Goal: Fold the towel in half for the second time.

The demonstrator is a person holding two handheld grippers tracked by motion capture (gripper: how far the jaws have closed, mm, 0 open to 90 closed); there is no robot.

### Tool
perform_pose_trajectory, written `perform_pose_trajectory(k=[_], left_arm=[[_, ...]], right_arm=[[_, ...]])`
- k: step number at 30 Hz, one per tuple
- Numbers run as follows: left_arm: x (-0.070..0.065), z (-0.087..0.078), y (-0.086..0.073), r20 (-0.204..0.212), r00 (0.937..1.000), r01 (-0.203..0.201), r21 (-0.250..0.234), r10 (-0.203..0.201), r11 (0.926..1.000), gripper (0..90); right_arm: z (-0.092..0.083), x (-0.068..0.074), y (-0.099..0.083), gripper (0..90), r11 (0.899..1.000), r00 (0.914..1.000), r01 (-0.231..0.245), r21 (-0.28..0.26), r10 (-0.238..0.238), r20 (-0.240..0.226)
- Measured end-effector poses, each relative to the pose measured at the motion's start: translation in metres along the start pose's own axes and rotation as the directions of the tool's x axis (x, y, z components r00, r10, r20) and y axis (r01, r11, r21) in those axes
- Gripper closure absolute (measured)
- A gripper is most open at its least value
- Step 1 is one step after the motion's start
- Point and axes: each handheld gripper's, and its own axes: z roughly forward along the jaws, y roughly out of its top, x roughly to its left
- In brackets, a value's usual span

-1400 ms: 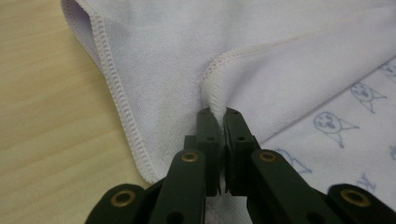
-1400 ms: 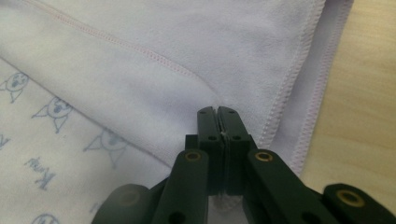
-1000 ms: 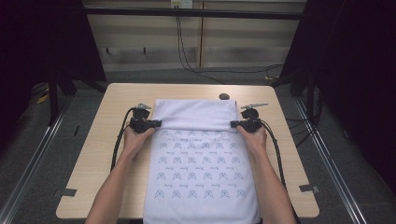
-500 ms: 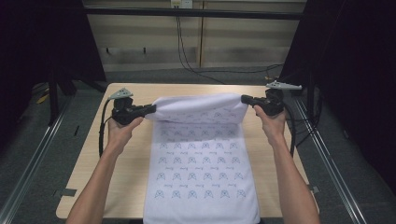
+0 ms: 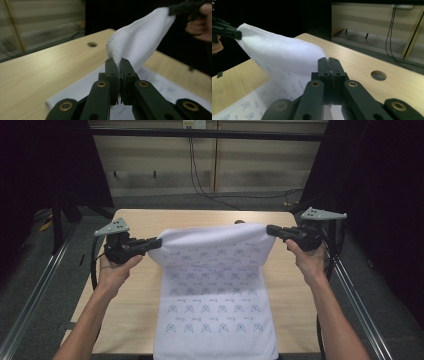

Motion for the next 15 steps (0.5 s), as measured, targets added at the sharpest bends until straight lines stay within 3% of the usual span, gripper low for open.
perform_pose_trajectory(k=[2, 4, 7, 10, 15], left_arm=[[-0.009, -0.009, 0.011, -0.007, 0.9995, -0.033, -0.024, 0.032, 0.9992, 86.8], [-0.016, -0.014, 0.016, -0.001, 0.9992, -0.039, -0.035, 0.039, 0.9986, 86.8], [-0.027, -0.019, 0.014, 0.004, 0.9972, -0.074, -0.020, 0.074, 0.9971, 86.9], [-0.034, -0.018, -0.007, 0.019, 0.9953, -0.095, 0.045, 0.095, 0.9944, 86.8], [-0.033, -0.019, -0.051, 0.037, 0.9990, -0.030, 0.104, 0.026, 0.9942, 86.6]], right_arm=[[-0.007, 0.002, 0.009, 89.4, 1.000, 0.9999, 0.006, -0.021, -0.006, -0.011], [-0.014, 0.005, 0.015, 89.4, 0.999, 0.9995, 0.018, -0.037, -0.019, -0.025], [-0.023, 0.011, 0.017, 89.4, 0.998, 0.9989, 0.030, -0.059, -0.032, -0.033], [-0.027, 0.014, 0.007, 89.4, 0.998, 0.9984, 0.028, -0.048, -0.030, -0.048], [-0.030, 0.025, -0.027, 89.3, 1.000, 0.9948, 0.015, -0.008, -0.016, -0.101]])
